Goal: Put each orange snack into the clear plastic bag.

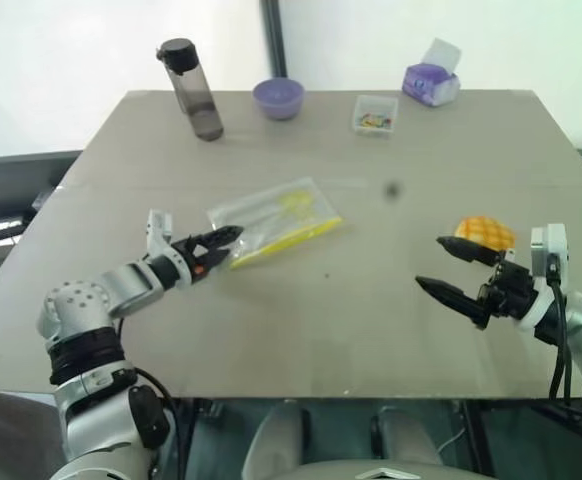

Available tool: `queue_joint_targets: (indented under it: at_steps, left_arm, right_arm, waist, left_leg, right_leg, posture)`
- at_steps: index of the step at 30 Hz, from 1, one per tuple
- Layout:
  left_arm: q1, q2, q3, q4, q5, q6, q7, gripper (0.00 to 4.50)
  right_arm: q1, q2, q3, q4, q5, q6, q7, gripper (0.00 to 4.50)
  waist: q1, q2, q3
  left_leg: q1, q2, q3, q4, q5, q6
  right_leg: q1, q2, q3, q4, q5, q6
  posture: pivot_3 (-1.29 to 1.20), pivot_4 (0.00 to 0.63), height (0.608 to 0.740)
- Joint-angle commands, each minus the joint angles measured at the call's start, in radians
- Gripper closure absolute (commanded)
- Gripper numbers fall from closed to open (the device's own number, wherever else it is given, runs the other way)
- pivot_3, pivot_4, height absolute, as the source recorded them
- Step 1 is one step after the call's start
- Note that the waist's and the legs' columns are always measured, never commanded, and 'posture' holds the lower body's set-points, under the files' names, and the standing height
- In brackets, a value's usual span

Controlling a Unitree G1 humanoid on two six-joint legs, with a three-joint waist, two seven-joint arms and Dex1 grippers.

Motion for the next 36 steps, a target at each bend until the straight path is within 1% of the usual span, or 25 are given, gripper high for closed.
queue_joint_targets:
  at_steps: [1, 2, 5, 6, 7, 8, 9, 10, 12, 15, 17, 21, 24, 27, 30, 31, 32, 33, 34, 35, 36]
  left_arm:
    - [0.032, -0.081, -0.052, 0.09, 0.067, 0.023, 0.067, 0.64]
    - [0.03, -0.102, -0.05, 0.088, 0.064, 0.022, 0.07, 0.86]
    - [0.028, -0.13, -0.041, 0.086, 0.067, 0.016, 0.069, 2.26]
    - [0.025, -0.139, -0.03, 0.098, 0.069, 0.011, 0.075, 2.64]
    - [0.029, -0.148, -0.038, 0.098, 0.076, 0.002, 0.068, 3.29]
    - [0.032, -0.154, -0.044, 0.099, 0.08, -0.004, 0.062, 3.68]
    - [0.031, -0.163, -0.034, 0.104, 0.074, -0.003, 0.067, 4.22]
    - [0.035, -0.17, -0.034, 0.102, 0.074, -0.004, 0.066, 4.46]
    - [0.039, -0.178, -0.027, 0.099, 0.072, -0.004, 0.067, 4.46]
    - [0.044, -0.189, -0.021, 0.074, 0.052, -0.004, 0.047, 4.46]
    - [0.049, -0.197, -0.007, 0.033, 0.015, 0.007, 0.026, 4.46]
    - [0.087, -0.189, 0.0, -0.05, -0.013, 0.01, 0.005, 4.46]
    - [0.126, -0.17, 0.048, -0.14, -0.065, 0.019, 0.021, 4.46]
    - [0.175, -0.14, 0.035, -0.22, -0.069, 0.006, 0.018, 4.46]
    - [0.241, -0.113, 0.0, -0.307, -0.057, 0.016, 0.032, 3.67]
    - [0.247, -0.126, 0.002, -0.352, -0.051, -0.004, 0.071, 3.15]
    - [0.248, -0.138, 0.005, -0.381, -0.05, -0.021, 0.101, 2.8]
    - [0.244, -0.153, 0.007, -0.404, -0.032, -0.044, 0.147, 2.35]
    - [0.24, -0.167, -0.005, -0.424, 0.003, -0.065, 0.198, 1.78]
    - [0.239, -0.173, -0.016, -0.433, 0.026, -0.077, 0.23, 1.38]
    - [0.232, -0.201, -0.011, -0.447, 0.024, -0.077, 0.279, 0.99]
  right_arm:
    - [0.0, 0.011, -0.018, -0.037, 0.011, -0.014, -0.018, 0.0]
    - [0.007, 0.012, -0.02, -0.042, 0.011, -0.015, -0.018, 0.0]
    - [0.019, 0.012, -0.02, -0.047, 0.006, -0.02, -0.016, 0.0]
    - [0.019, 0.014, -0.022, -0.049, 0.005, -0.021, -0.022, 0.0]
    - [0.02, 0.017, -0.028, -0.053, 0.011, -0.019, -0.031, 0.0]
    - [0.019, 0.019, -0.031, -0.057, 0.015, -0.016, -0.037, 0.0]
    - [0.02, 0.021, -0.031, -0.057, 0.014, -0.017, -0.041, 0.0]
    - [0.023, 0.021, -0.029, -0.057, 0.012, -0.02, -0.041, 0.0]
    - [0.028, 0.023, -0.026, -0.057, 0.006, -0.024, -0.041, 0.0]
    - [0.031, 0.025, -0.025, -0.059, 0.005, -0.025, -0.045, 0.0]
    - [0.033, 0.027, -0.023, -0.058, 0.001, -0.028, -0.045, 0.0]
    - [0.037, 0.028, -0.02, -0.05, -0.009, -0.038, -0.044, 0.0]
    - [0.044, 0.03, -0.026, -0.044, -0.012, -0.044, -0.049, 0.0]
    - [0.056, 0.033, -0.023, -0.046, -0.021, -0.053, -0.049, 0.0]
    - [0.071, 0.044, -0.016, -0.051, -0.028, -0.059, -0.053, 0.0]
    - [0.08, 0.044, -0.014, -0.056, -0.033, -0.063, -0.051, 0.0]
    - [0.086, 0.043, -0.013, -0.059, -0.036, -0.066, -0.048, 0.0]
    - [0.09, 0.042, -0.013, -0.061, -0.037, -0.067, -0.047, 0.0]
    - [0.094, 0.042, -0.013, -0.061, -0.038, -0.069, -0.044, 0.0]
    - [0.095, 0.042, -0.013, -0.06, -0.038, -0.07, -0.043, 0.0]
    - [0.095, 0.042, -0.011, -0.057, -0.041, -0.072, -0.041, 0.0]
  waist:
    - [0.0, 0.002, -0.001]
    - [0.0, 0.002, -0.002]
    - [0.0, 0.003, -0.002]
    - [-0.001, 0.003, -0.002]
    - [-0.001, 0.003, -0.002]
    - [-0.001, 0.003, -0.002]
    - [0.0, 0.004, -0.003]
    - [-0.001, 0.008, -0.005]
    - [-0.003, 0.01, -0.007]
    - [-0.005, 0.011, -0.007]
    - [-0.005, 0.011, -0.007]
    - [-0.005, 0.009, -0.006]
    - [-0.01, 0.004, -0.003]
    - [-0.022, -0.002, 0.0]
    - [-0.033, -0.004, 0.002]
    - [-0.034, -0.005, 0.003]
    - [-0.032, -0.007, 0.003]
    - [-0.03, -0.007, 0.004]
    - [-0.029, -0.008, 0.004]
    - [-0.029, -0.008, 0.004]
    - [-0.028, -0.008, 0.004]
  left_leg:
    - [0.001, 0.0, -0.001, 0.0, 0.0, 0.0]
    - [0.002, -0.001, -0.003, 0.0, 0.0, 0.0]
    - [0.002, -0.002, -0.006, 0.0, 0.001, 0.0]
    - [0.002, -0.003, -0.007, 0.0, 0.001, 0.0]
    - [0.001, -0.003, -0.007, 0.0, 0.001, 0.0]
    - [0.001, -0.004, -0.008, 0.0, 0.001, 0.0]
    - [0.0, -0.005, -0.009, 0.0, 0.001, 0.0]
    - [0.001, -0.007, -0.011, 0.0, 0.001, 0.0]
    - [0.002, -0.011, -0.011, 0.0, 0.002, 0.001]
    - [0.002, -0.011, -0.012, -0.001, 0.002, 0.002]
    - [0.002, -0.012, -0.012, -0.001, 0.002, 0.002]
    - [-0.001, -0.014, -0.014, -0.001, 0.002, 0.002]
    - [-0.002, -0.015, -0.014, -0.002, 0.002, 0.002]
    - [-0.004, -0.014, -0.015, -0.004, 0.005, -0.002]
    - [-0.004, -0.014, -0.016, -0.007, 0.005, -0.002]
    - [-0.004, -0.014, -0.015, -0.009, 0.005, -0.002]
    - [-0.003, -0.014, -0.015, -0.01, 0.005, -0.002]
    - [-0.004, -0.013, -0.016, -0.011, 0.005, -0.002]
    - [-0.004, -0.012, -0.016, -0.011, 0.005, -0.002]
    - [-0.003, -0.012, -0.016, -0.011, 0.005, -0.002]
    - [-0.003, -0.012, -0.016, -0.011, 0.004, -0.002]
  right_leg:
    - [0.002, 0.0, -0.001, 0.0, 0.0, 0.0]
    - [0.004, 0.0, -0.003, 0.0, 0.0, 0.0]
    - [0.007, -0.002, -0.007, -0.001, 0.0, 0.0]
    - [0.007, -0.002, -0.007, -0.002, -0.001, 0.001]
    - [0.007, -0.003, -0.008, -0.002, -0.001, 0.001]
    - [0.007, -0.003, -0.008, -0.003, -0.001, 0.001]
    - [0.007, -0.004, -0.009, -0.003, -0.001, 0.002]
    - [0.009, -0.006, -0.011, -0.003, -0.002, 0.003]
    - [0.01, -0.009, -0.011, -0.002, -0.003, 0.005]
    - [0.01, -0.01, -0.012, -0.002, -0.003, 0.005]
    - [0.01, -0.011, -0.012, -0.002, -0.003, 0.005]
    - [0.01, -0.014, -0.014, -0.005, -0.004, 0.006]
    - [0.01, -0.015, -0.014, -0.008, -0.004, 0.007]
    - [0.01, -0.016, -0.015, -0.012, -0.004, 0.007]
    - [0.01, -0.016, -0.015, -0.015, -0.004, 0.007]
    - [0.009, -0.016, -0.015, -0.015, -0.004, 0.007]
    - [0.009, -0.016, -0.015, -0.016, -0.004, 0.007]
    - [0.009, -0.016, -0.015, -0.016, -0.005, 0.007]
    - [0.009, -0.016, -0.015, -0.016, -0.005, 0.007]
    - [0.01, -0.016, -0.016, -0.016, -0.004, 0.007]
    - [0.01, -0.016, -0.016, -0.015, -0.004, 0.007]
  posture:
    - [0.0, 0.15, 0.74]
    - [0.0, 0.15, 0.74]
    - [0.0, 0.15, 0.74]
    - [0.0, 0.15, 0.74]
    - [0.0, 0.15, 0.74]
    - [0.0, 0.15, 0.74]
    - [0.0, 0.15, 0.74]
    - [0.0, 0.15, 0.74]
    - [0.0, 0.15, 0.74]
    - [0.0, 0.15, 0.74]
    - [0.0, 0.15, 0.74]
    - [0.0, 0.15, 0.74]
    - [0.0, 0.15, 0.74]
    - [0.0, 0.15, 0.74]
    - [0.0, 0.15, 0.74]
    - [0.0, 0.15, 0.74]
    - [0.0, 0.15, 0.74]
    - [0.0, 0.15, 0.74]
    - [0.0, 0.15, 0.74]
    - [0.0, 0.15, 0.74]
    - [0.0, 0.15, 0.74]
